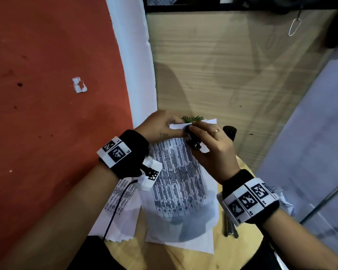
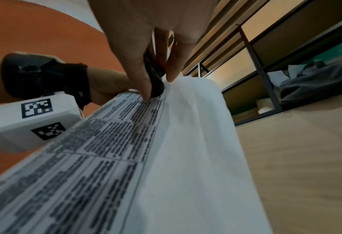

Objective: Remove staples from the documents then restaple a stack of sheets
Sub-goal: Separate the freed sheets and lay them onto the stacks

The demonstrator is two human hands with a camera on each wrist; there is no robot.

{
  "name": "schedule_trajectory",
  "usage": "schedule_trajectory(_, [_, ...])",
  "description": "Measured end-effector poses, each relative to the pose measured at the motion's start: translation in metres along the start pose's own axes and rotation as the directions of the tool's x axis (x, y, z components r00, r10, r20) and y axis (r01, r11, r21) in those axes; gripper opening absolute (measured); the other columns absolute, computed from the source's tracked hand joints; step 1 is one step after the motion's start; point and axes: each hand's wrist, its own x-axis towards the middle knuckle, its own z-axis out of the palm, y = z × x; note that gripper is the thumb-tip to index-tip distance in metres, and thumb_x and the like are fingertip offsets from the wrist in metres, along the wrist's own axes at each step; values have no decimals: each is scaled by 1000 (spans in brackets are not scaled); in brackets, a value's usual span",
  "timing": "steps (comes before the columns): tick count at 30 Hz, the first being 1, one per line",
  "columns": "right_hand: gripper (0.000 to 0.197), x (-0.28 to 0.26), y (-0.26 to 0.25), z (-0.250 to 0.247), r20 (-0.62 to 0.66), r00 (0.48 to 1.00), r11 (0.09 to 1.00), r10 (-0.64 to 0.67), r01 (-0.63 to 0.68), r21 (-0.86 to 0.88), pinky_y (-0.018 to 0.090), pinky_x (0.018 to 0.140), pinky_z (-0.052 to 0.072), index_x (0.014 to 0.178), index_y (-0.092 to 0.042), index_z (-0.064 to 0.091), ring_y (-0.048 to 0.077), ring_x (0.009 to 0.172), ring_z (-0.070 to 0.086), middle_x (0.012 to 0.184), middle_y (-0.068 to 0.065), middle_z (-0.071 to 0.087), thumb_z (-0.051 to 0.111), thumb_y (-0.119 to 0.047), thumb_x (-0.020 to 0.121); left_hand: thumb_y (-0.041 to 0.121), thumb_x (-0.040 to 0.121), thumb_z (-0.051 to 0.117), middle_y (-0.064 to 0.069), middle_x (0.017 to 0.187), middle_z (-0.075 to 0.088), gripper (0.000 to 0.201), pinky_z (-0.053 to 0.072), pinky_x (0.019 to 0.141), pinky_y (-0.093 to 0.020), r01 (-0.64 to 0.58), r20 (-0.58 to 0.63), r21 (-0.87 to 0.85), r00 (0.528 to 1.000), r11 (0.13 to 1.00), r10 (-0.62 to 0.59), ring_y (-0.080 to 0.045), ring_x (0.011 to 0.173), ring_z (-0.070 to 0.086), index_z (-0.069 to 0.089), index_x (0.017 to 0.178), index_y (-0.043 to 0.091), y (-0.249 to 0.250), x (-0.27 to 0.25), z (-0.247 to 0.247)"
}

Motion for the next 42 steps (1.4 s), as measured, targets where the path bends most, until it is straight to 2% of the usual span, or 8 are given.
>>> schedule_trajectory(5, [27, 6, -8, -6, -5, 1000, 999, -19, 19, 35, 36, 77, 50, 98, 4, 69, 32, 88, 66, 102, 16, 68, 74, -3, 72, 35, 74, 68, -1, 65, 64, 20, 37, 61, -24, -9, 20, -91, 1000, 996, 11, -4, 65, 53, 72, 72, 16, 1, -1, -1])
schedule_trajectory(15, [25, 15, -6, -14, 94, 989, 993, -116, 119, -20, 35, 72, 50, 100, 1, 69, 31, 88, 65, 101, 13, 68, 74, -5, 76, 24, 81, 72, 3, 65, 63, 14, 38, 64, -24, -35, 36, -67, 999, 997, 37, -2, 67, 54, 71, 67, 23, 5, -1, -4])
schedule_trajectory(21, [29, 18, -3, -18, 164, 978, 991, -130, 135, -21, 37, 66, 54, 102, -1, 69, 32, 89, 64, 103, 12, 67, 75, -3, 73, 39, 75, 69, 17, 50, 54, 25, 35, 57, -22, -34, 35, 21, 999, 999, 33, 8, 58, 47, 61, 52, 45, 12, -1, -7])
schedule_trajectory(24, [29, 20, -3, -19, 189, 970, 988, -150, 152, 0, 39, 63, 54, 102, -1, 68, 33, 89, 64, 104, 12, 67, 74, -1, 73, 28, 77, 75, 18, 50, 55, 31, 36, 58, -23, -41, 64, 41, 997, 998, 38, 9, 57, 47, 60, 53, 40, 12, 0, -11])
schedule_trajectory(29, [30, 21, -3, -20, 216, 956, 978, -201, 210, -17, 40, 54, 54, 102, -2, 68, 34, 88, 63, 102, 13, 68, 71, 1, 72, 37, 70, 70, 9, 60, 57, 13, 38, 59, -23, -42, 107, 13, 993, 999, 40, 4, 63, 50, 67, 67, 24, 16, -3, -12])
schedule_trajectory(33, [23, 22, -3, -17, 241, 945, 972, -222, 234, -20, 41, 48, 53, 102, -3, 67, 34, 86, 63, 101, 13, 67, 65, -5, 79, 36, 69, 73, 16, 51, 52, 16, 36, 54, -17, -24, 120, 32, 993, 999, 20, 10, 55, 46, 61, 58, 33, 16, -4, -13])
schedule_trajectory(38, [19, 23, -1, -17, 260, 933, 963, -248, 266, -35, 38, 51, 53, 99, -2, 68, 34, 81, 63, 98, 13, 68, 63, -8, 81, 18, 77, 77, 17, 46, 46, 33, 30, 50, -13, 0, 152, 30, 988, 1000, -4, 9, 49, 41, 57, 53, 30, 13, -5, -14])
schedule_trajectory(42, [17, 24, -2, -17, 250, 939, 969, -234, 245, -13, 39, 55, 54, 95, 0, 69, 35, 78, 63, 94, 14, 68, 66, -7, 80, 15, 78, 76, 16, 47, 42, 28, 27, 47, -13, 15, 181, -31, 983, 999, -9, 7, 49, 37, 60, 58, 26, 14, -8, -16])
